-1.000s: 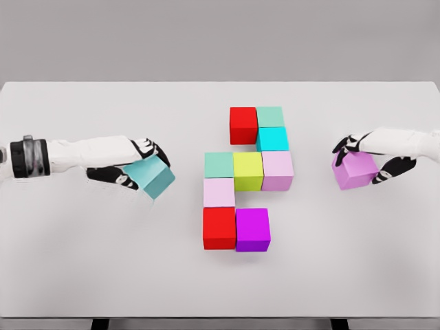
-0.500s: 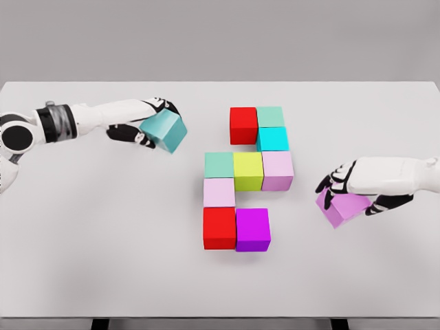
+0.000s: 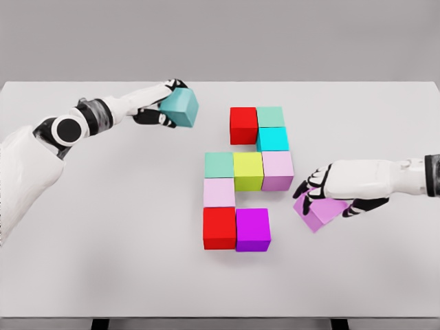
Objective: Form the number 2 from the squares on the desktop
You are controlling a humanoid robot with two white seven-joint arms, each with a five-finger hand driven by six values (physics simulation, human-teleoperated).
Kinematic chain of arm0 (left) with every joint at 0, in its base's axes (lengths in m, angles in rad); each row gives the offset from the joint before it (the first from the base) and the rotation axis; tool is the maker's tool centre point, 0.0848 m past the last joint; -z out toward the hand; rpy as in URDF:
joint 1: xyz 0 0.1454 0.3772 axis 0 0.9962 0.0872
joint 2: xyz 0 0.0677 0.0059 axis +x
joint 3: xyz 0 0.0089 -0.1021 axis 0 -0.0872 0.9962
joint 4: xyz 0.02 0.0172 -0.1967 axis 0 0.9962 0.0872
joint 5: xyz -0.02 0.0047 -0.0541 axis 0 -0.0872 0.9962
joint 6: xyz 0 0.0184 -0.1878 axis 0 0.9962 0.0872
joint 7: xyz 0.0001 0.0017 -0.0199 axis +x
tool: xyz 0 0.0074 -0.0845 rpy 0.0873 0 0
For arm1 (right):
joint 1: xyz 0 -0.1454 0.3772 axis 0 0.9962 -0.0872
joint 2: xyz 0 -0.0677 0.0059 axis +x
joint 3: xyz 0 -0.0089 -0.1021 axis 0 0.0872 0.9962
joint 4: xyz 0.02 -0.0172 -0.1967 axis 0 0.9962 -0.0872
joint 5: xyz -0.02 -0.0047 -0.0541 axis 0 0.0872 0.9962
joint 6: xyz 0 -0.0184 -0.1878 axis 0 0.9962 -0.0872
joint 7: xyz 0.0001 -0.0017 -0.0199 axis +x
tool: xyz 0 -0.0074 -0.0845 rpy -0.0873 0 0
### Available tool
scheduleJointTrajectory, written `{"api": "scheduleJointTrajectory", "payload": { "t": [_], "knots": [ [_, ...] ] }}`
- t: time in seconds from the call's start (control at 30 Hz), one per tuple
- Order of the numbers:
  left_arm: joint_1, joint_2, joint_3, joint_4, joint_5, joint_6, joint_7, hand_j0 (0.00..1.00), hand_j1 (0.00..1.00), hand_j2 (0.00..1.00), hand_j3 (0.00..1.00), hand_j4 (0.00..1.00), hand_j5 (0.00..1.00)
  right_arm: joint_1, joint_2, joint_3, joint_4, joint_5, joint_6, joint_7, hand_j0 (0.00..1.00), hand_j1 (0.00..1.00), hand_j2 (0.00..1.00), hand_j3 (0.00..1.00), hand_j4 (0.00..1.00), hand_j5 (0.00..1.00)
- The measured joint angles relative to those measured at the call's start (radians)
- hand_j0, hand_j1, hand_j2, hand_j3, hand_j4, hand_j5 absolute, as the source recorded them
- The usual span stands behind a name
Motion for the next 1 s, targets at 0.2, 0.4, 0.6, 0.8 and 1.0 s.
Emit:
{"api": "scheduleJointTrajectory", "payload": {
  "t": [0.2,0.4,0.6,0.8,1.0],
  "knots": [
    [0.0,-0.069,-0.009,0.046,-0.024,0.037,0.057,0.17,0.17,0.17,0.17,0.17,0.17,-0.003,0.02,0.001,0.001,-0.001,0.0,0.0,0.61,0.61,0.61,0.61,0.61,0.61],
    [0.009,-0.094,-0.013,0.065,-0.035,0.08,0.15,0.17,0.17,0.17,0.17,0.17,0.17,-0.009,0.034,0.003,0.001,-0.002,0.0,0.0,0.91,0.91,0.91,0.91,0.91,0.91],
    [0.032,-0.1,-0.015,0.04,-0.05,0.1,0.18,0.17,0.17,0.17,0.17,0.17,0.17,-0.012,0.032,0.004,0.001,-0.001,0.0,0.0,1.0,1.0,1.0,1.0,1.0,1.0],
    [0.032,-0.096,-0.016,-0.006,-0.047,0.096,0.181,0.17,0.17,0.17,0.17,0.17,0.17,-0.015,0.012,0.001,0.003,-0.001,0.0,0.0,1.0,1.0,1.0,1.0,1.0,1.0],
    [0.048,-0.091,-0.021,-0.014,-0.046,0.085,0.181,0.17,0.17,0.17,0.17,0.17,0.17,-0.003,-0.077,-0.007,0.045,-0.004,0.0,0.0,1.0,1.0,1.0,1.0,1.0,1.0]
  ]
}}
